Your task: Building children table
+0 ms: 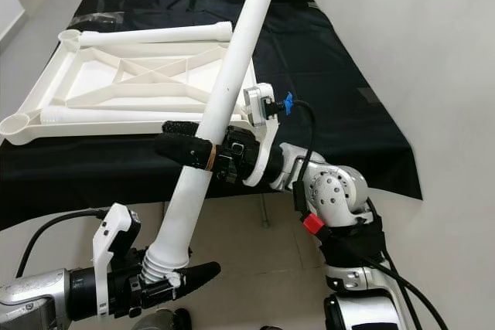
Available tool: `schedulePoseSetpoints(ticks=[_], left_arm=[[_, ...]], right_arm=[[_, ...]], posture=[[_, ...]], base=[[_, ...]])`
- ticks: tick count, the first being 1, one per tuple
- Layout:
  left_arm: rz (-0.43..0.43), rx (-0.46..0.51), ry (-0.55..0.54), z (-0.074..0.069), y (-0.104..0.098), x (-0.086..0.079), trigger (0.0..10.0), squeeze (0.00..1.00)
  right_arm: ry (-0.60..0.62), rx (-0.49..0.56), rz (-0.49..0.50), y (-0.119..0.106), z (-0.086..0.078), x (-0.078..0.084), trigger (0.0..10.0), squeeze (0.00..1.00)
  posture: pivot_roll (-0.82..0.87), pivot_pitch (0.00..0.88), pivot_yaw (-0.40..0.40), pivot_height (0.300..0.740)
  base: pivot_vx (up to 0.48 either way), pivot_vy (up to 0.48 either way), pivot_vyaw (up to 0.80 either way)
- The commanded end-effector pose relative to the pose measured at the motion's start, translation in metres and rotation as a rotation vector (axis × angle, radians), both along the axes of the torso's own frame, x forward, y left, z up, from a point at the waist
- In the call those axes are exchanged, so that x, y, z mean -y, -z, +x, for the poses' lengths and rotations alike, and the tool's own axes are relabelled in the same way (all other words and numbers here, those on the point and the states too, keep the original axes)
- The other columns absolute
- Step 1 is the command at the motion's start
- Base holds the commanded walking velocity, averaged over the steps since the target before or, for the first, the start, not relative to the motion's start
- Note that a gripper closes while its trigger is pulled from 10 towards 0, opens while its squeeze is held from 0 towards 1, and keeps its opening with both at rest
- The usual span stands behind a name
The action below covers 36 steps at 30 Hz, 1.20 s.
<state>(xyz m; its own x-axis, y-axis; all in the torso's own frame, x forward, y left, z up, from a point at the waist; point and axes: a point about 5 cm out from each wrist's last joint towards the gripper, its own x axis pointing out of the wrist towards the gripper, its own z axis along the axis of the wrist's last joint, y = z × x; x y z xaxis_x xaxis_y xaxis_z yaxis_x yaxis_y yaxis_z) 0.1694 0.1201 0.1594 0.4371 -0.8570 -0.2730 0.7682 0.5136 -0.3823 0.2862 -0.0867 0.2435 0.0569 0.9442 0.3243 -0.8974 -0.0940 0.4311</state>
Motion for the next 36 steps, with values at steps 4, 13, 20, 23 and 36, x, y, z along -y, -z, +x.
schedulePoseSetpoints(ticks=[4, 13, 20, 23, 36], left_arm=[[0.01, -0.014, 0.02, -0.002, 0.004, 0.001, 10.0, 0.0], [0.001, -0.023, 0.014, -0.003, 0.004, 0.001, 10.0, 0.0], [0.0, -0.023, 0.006, -0.002, 0.005, -0.001, 10.0, 0.0], [0.002, -0.026, 0.003, -0.002, 0.005, -0.001, 10.0, 0.0], [0.062, 0.003, -0.067, 0.0, 0.011, -0.004, 10.0, 1.0]], right_arm=[[-0.056, 0.017, 0.009, -0.006, -0.009, -0.009, 10.0, 0.0], [-0.085, 0.015, -0.02, -0.002, -0.014, -0.011, 0.0, 0.0], [-0.098, 0.014, -0.042, 0.0, -0.017, -0.009, 0.0, 0.0], [-0.099, 0.014, -0.043, 0.001, -0.017, -0.009, 0.0, 0.0], [-0.081, 0.019, -0.038, -0.001, -0.014, -0.007, 0.0, 0.0]], posture=[[0.12, 0.148, -0.002, 0.74], [0.12, 0.152, -0.003, 0.74], [0.12, 0.153, -0.004, 0.74], [0.12, 0.154, -0.004, 0.74], [0.12, 0.15, -0.007, 0.74]], base=[[0.0, 0.0, 0.0], [0.0, 0.0, 0.0], [0.0, 0.0, 0.0], [0.0, 0.0, 0.0], [0.0, 0.0, 0.0]])
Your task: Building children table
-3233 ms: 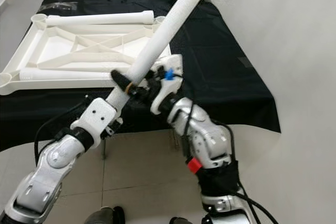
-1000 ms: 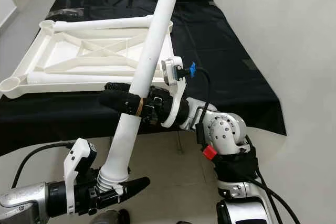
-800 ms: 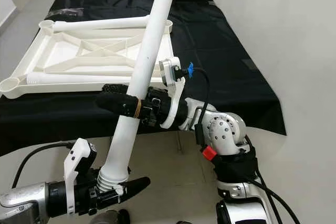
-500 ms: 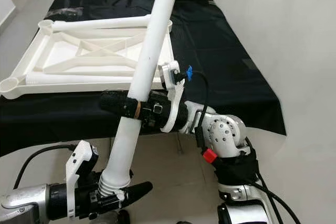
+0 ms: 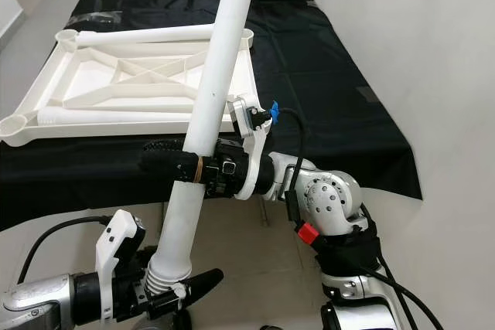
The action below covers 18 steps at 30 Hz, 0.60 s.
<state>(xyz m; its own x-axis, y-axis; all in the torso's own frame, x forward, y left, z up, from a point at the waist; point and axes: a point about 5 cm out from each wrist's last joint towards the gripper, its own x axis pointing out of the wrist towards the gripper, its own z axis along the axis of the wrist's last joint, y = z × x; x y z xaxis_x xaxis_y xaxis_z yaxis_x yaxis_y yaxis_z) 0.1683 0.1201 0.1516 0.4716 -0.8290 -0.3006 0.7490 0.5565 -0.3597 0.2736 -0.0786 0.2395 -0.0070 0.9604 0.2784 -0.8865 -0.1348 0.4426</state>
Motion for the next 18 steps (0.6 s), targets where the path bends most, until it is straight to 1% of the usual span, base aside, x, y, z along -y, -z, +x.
schedulePoseSetpoints(ticks=[1, 2, 5, 6, 7, 8, 9, 10, 11, 12, 13, 14, 16, 17, 18], left_arm=[[0.051, 0.004, -0.057, 0.003, 0.006, -0.006, 10.0, 1.0], [0.074, 0.013, -0.088, 0.006, 0.008, -0.009, 10.0, 1.0], [0.074, 0.013, -0.088, 0.006, 0.008, -0.009, 10.0, 1.0], [0.088, 0.017, -0.122, 0.008, 0.01, -0.011, 10.0, 0.0], [0.1, 0.029, -0.162, 0.01, 0.011, -0.014, 10.0, 0.0], [0.094, 0.032, -0.21, 0.011, 0.011, -0.017, 10.0, 0.0], [0.088, 0.034, -0.242, 0.011, 0.012, -0.018, 10.0, 0.0], [0.088, 0.034, -0.242, 0.011, 0.012, -0.018, 10.0, 0.0], [0.093, 0.045, -0.283, 0.012, 0.012, -0.019, 10.0, 0.0], [0.093, 0.045, -0.283, 0.012, 0.012, -0.019, 10.0, 0.0], [0.096, 0.056, -0.329, 0.014, 0.013, -0.02, 10.0, 0.0], [0.1, 0.064, -0.358, 0.015, 0.014, -0.02, 10.0, 0.0], [0.1, 0.064, -0.358, 0.015, 0.014, -0.02, 10.0, 0.0], [0.098, 0.108, -0.44, 0.021, 0.011, -0.02, 10.0, 0.0], [0.098, 0.108, -0.44, 0.021, 0.011, -0.02, 10.0, 0.0]], right_arm=[[-0.012, 0.029, 0.013, -0.007, -0.001, 0.003, 0.0, 0.0], [-0.004, 0.039, 0.015, -0.008, 0.001, 0.004, 0.0, 0.0], [-0.004, 0.039, 0.015, -0.008, 0.001, 0.004, 0.0, 0.0], [0.021, 0.054, 0.014, -0.011, 0.004, 0.006, 0.0, 0.0], [0.11, 0.082, 0.007, -0.015, 0.015, 0.013, 0.0, 0.0], [0.232, 0.11, -0.002, -0.019, 0.029, 0.024, 0.0, 0.0], [0.314, 0.128, -0.009, -0.022, 0.038, 0.033, 0.0, 0.0], [0.314, 0.128, -0.009, -0.022, 0.038, 0.033, 0.0, 0.0], [0.417, 0.129, -0.005, -0.026, 0.049, 0.044, 0.0, 0.0], [0.417, 0.129, -0.005, -0.026, 0.049, 0.044, 0.0, 0.0], [0.529, 0.144, -0.015, -0.028, 0.058, 0.055, 0.0, 0.0], [0.598, 0.153, -0.022, -0.03, 0.063, 0.062, 0.0, 0.0], [0.598, 0.153, -0.022, -0.03, 0.063, 0.062, 0.0, 0.0], [0.749, 0.158, -0.031, -0.033, 0.073, 0.073, 0.0, 0.0], [0.749, 0.158, -0.031, -0.033, 0.073, 0.073, 0.0, 0.0]], posture=[[0.12, 0.149, -0.007, 0.74], [0.12, 0.146, -0.008, 0.74], [0.12, 0.146, -0.008, 0.74], [0.12, 0.144, -0.011, 0.74], [0.12, 0.141, -0.013, 0.74], [0.12, 0.136, -0.018, 0.74], [0.12, 0.136, -0.018, 0.74], [0.12, 0.136, -0.018, 0.74], [0.12, 0.129, -0.02, 0.74], [0.12, 0.129, -0.02, 0.74], [0.12, 0.124, -0.021, 0.74], [0.12, 0.124, -0.021, 0.74], [0.12, 0.124, -0.021, 0.74], [0.12, 0.12, -0.019, 0.74], [0.12, 0.12, -0.019, 0.74]], base=[[0.0, 0.0, 0.0], [0.0, 0.0, 0.0], [0.0, 0.0, 0.0], [0.0, 0.0, 0.0], [0.0, 0.0, 0.0], [0.0, 0.0, 0.0], [0.0, 0.0, 0.0], [0.0, 0.0, 0.0], [0.0, 0.0, 0.0], [0.0, 0.0, 0.0], [0.0, 0.0, 0.0], [0.0, 0.0, 0.0], [0.0, 0.0, 0.0], [0.0, 0.0, 0.0], [0.0, 0.0, 0.0]])
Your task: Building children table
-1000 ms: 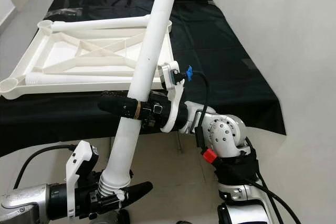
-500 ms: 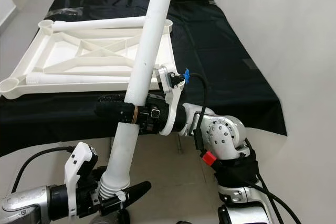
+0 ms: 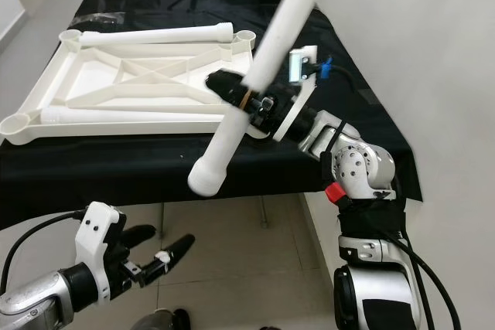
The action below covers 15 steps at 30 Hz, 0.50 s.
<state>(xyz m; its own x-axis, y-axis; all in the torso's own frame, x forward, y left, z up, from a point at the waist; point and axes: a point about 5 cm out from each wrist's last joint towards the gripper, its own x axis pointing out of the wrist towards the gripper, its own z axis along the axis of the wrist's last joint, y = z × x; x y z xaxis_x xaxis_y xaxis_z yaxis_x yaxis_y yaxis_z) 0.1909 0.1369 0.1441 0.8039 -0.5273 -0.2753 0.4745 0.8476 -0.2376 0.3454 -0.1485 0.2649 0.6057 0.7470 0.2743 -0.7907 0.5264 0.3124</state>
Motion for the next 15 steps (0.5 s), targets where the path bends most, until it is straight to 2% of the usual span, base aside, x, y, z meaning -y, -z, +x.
schedulePoseSetpoints(ticks=[1, 2, 3, 4, 6, 7, 9, 11, 15], left_arm=[[0.025, 0.046, -0.101, 0.007, -0.001, -0.003, 10.0, 0.0], [0.029, 0.103, -0.173, 0.015, -0.008, -0.001, 10.0, 0.0], [0.029, 0.103, -0.173, 0.015, -0.008, -0.001, 10.0, 0.0], [0.033, 0.155, -0.232, 0.022, -0.015, -0.001, 10.0, 0.0], [0.022, 0.228, -0.282, 0.032, -0.028, 0.002, 10.0, 0.0], [0.022, 0.228, -0.282, 0.032, -0.028, 0.002, 10.0, 0.0], [0.013, 0.273, -0.313, 0.037, -0.038, 0.005, 10.0, 0.0], [0.013, 0.273, -0.313, 0.037, -0.038, 0.005, 10.0, 0.0], [0.018, 0.323, -0.341, 0.041, -0.047, 0.009, 10.0, 0.0]], right_arm=[[0.176, 0.046, -0.028, -0.008, 0.008, 0.01, 0.0, 0.0], [0.286, 0.067, -0.063, -0.009, 0.012, 0.013, 10.0, 0.0], [0.286, 0.067, -0.063, -0.009, 0.012, 0.013, 10.0, 0.0], [0.387, 0.111, -0.109, -0.011, 0.013, 0.014, 10.0, 0.0], [0.53, 0.191, -0.168, -0.017, 0.012, 0.012, 10.0, 0.0], [0.53, 0.191, -0.168, -0.017, 0.012, 0.012, 10.0, 0.0], [0.635, 0.25, -0.172, -0.025, 0.012, 0.012, 10.0, 0.0], [0.635, 0.25, -0.172, -0.025, 0.012, 0.012, 10.0, 0.0], [0.691, 0.314, -0.156, -0.035, 0.011, 0.006, 10.0, 0.0]], posture=[[0.11, 0.114, -0.02, 0.74], [0.11, 0.112, -0.019, 0.74], [0.11, 0.112, -0.019, 0.74], [0.11, 0.11, -0.019, 0.74], [0.11, 0.106, -0.022, 0.74], [0.11, 0.106, -0.022, 0.74], [0.12, 0.1, -0.024, 0.74], [0.12, 0.1, -0.024, 0.74], [0.11, 0.096, -0.028, 0.74]], base=[[0.0, 0.0, 0.0], [0.0, 0.0, 0.0], [0.0, 0.0, 0.0], [0.0, 0.0, 0.0], [0.0, 0.0, 0.0], [0.0, 0.0, 0.0], [0.0, 0.0, 0.0], [0.0, 0.0, 0.0], [0.0, 0.0, 0.0]])
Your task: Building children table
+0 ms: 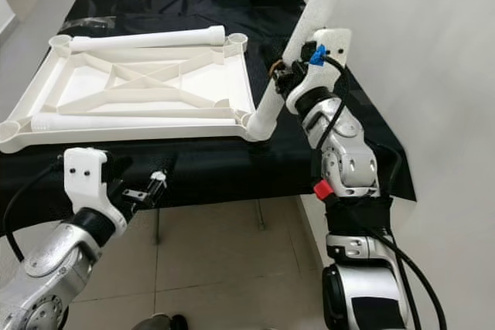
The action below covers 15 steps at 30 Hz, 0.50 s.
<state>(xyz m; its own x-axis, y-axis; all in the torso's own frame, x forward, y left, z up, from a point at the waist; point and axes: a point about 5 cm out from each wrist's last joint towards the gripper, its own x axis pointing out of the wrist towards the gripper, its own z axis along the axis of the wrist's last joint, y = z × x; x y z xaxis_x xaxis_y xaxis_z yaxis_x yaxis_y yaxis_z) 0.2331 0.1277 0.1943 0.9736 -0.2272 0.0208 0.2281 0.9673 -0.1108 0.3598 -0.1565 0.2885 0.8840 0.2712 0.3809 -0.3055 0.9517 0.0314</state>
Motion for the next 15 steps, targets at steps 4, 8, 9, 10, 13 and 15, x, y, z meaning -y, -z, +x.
schedulePoseSetpoints(ticks=[4, 8, 9, 10, 13, 15], left_arm=[[0.013, 0.051, -0.059, 0.003, -0.004, 0.002, 10.0, 0.0], [0.007, 0.076, -0.085, 0.006, -0.007, 0.003, 10.0, 0.0], [0.011, 0.084, -0.09, 0.007, -0.008, 0.003, 10.0, 0.0], [0.014, 0.089, -0.093, 0.007, -0.008, 0.003, 10.0, 0.0], [0.014, 0.086, -0.098, 0.008, -0.007, 0.002, 10.0, 0.0], [0.018, 0.082, -0.101, 0.009, -0.006, 0.002, 10.0, 0.0]], right_arm=[[0.026, 0.127, -0.036, -0.017, -0.005, -0.013, 10.0, 0.0], [0.046, 0.142, -0.045, -0.015, -0.005, -0.016, 10.0, 0.0], [0.052, 0.146, -0.044, -0.014, -0.005, -0.017, 10.0, 0.0], [0.056, 0.148, -0.043, -0.014, -0.004, -0.017, 10.0, 0.0], [0.053, 0.148, -0.042, -0.013, -0.004, -0.018, 10.0, 0.0], [0.046, 0.146, -0.038, -0.012, -0.004, -0.02, 10.0, 0.0]], posture=[[0.11, 0.093, -0.032, 0.74], [0.11, 0.088, -0.036, 0.74], [0.11, 0.088, -0.034, 0.74], [0.11, 0.088, -0.034, 0.74], [0.11, 0.084, -0.035, 0.74], [0.11, 0.087, -0.035, 0.74]], base=[[0.0, 0.0, 0.0], [0.068, 0.0, 0.0], [0.3, 0.0, 0.0], [0.3, 0.0, 0.0], [0.311, 0.0, 0.0], [0.313, 0.0, 0.0]])
